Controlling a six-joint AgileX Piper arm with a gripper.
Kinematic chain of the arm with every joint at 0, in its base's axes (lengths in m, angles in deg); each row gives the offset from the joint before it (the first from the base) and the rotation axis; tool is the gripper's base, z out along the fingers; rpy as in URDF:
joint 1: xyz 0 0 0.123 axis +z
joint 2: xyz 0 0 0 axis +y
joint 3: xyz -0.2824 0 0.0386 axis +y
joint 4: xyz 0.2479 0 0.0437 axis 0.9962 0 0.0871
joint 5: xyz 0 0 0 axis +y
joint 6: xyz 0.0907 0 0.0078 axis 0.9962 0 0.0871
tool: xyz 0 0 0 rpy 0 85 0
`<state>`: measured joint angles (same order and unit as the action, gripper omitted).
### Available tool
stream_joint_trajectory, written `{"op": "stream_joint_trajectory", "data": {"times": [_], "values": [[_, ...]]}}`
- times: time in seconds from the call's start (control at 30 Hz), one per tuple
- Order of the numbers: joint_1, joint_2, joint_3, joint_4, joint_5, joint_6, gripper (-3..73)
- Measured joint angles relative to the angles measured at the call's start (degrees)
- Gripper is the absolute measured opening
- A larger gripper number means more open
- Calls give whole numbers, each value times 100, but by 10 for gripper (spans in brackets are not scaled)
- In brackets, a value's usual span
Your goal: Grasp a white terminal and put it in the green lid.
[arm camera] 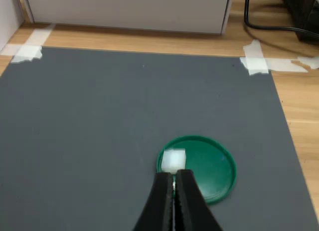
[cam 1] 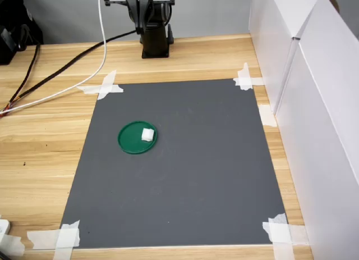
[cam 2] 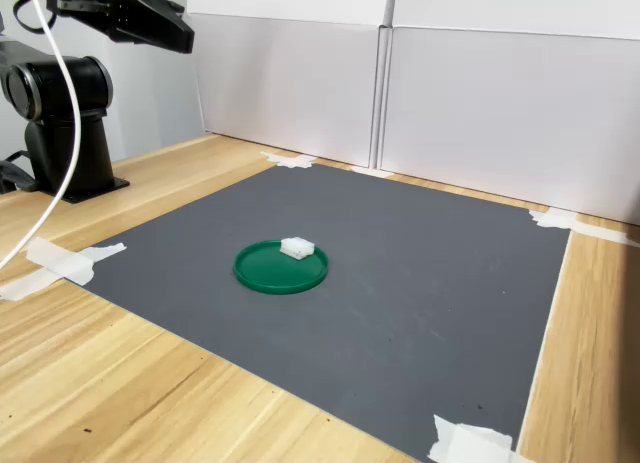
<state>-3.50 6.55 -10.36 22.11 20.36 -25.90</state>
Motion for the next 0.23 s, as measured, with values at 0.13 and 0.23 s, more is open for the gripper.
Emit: {"op": "stream_joint_trajectory", "data": {"times": [0.13, 0.23], "values": [[0, -219, 271, 0, 47, 5, -15], [0, -265, 335, 0, 103, 5, -15]]}}
